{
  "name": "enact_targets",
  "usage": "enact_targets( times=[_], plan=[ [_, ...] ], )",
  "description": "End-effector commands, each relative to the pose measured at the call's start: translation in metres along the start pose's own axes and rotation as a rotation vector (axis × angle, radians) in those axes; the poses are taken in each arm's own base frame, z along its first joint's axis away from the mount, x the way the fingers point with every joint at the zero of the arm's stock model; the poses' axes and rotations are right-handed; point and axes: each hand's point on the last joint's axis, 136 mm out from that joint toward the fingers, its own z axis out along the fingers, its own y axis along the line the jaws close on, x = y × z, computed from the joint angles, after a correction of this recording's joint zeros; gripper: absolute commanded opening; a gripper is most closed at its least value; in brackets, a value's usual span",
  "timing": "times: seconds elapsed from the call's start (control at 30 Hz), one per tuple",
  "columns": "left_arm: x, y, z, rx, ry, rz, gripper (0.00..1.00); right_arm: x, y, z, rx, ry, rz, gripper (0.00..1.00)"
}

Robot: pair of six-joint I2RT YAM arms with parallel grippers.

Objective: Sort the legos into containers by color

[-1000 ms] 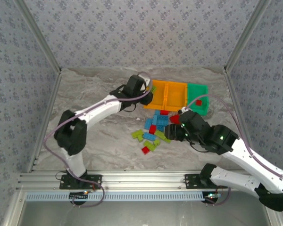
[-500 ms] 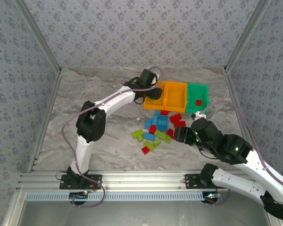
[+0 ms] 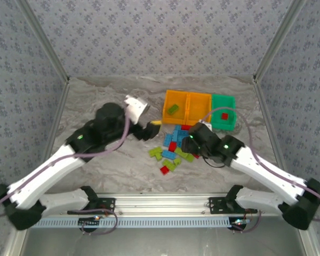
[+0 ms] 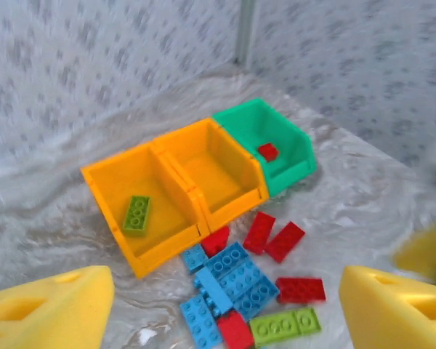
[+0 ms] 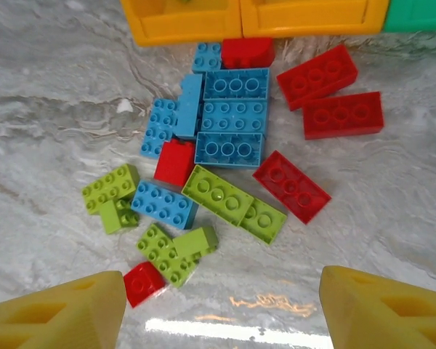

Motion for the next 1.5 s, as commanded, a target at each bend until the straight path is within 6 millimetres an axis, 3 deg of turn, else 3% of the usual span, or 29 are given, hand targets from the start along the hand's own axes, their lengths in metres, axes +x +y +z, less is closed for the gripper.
enact_targets(
  times=[0.0,0.1,0.2,0.23,0.37,0.63,0.77,0.8,1.07,1.2,1.37,1.47],
  plan=[
    [0.066,-0.001,-0.027,0.03,0.209,0.168,0.91,-0.014,0.035,0.029,-0.113,0.057,0.001,0.72],
    [0.103,-0.014,-0.057,0.128,0.284,0.274,0.95,-0.021,0.038,0.064,-0.046,0.13,-0.019,0.66],
    [0.125,-0.011,-0.066,0.132,0.266,0.33,0.98,-0.032,0.032,0.094,0.065,0.151,-0.048,0.54],
    [0.13,-0.011,-0.066,0.13,0.252,0.336,0.98,-0.044,0.037,0.099,0.076,0.133,-0.048,0.52],
    [0.137,-0.007,-0.059,0.098,0.19,0.336,0.99,-0.055,0.035,0.128,0.121,0.145,-0.033,0.46],
    [0.159,0.0,-0.046,0.07,0.228,0.346,0.99,-0.047,0.027,0.168,0.201,0.199,-0.035,0.46],
    [0.162,-0.001,-0.045,0.078,0.231,0.345,0.99,-0.044,0.03,0.176,0.206,0.219,-0.042,0.44],
    [0.162,-0.001,-0.045,0.076,0.231,0.346,0.99,-0.044,0.031,0.177,0.206,0.217,-0.048,0.4],
    [0.164,0.0,-0.043,0.078,0.229,0.346,0.99,-0.048,0.027,0.175,0.25,0.197,-0.086,0.31],
    [0.164,0.0,-0.042,0.082,0.227,0.341,0.99,-0.045,0.029,0.181,0.246,0.218,-0.095,0.32],
    [0.167,0.0,-0.041,0.082,0.235,0.336,0.99,-0.042,0.026,0.189,0.275,0.241,-0.101,0.42],
    [0.167,0.0,-0.041,0.085,0.237,0.336,0.99,-0.042,0.026,0.194,0.282,0.253,-0.105,0.4]
  ],
)
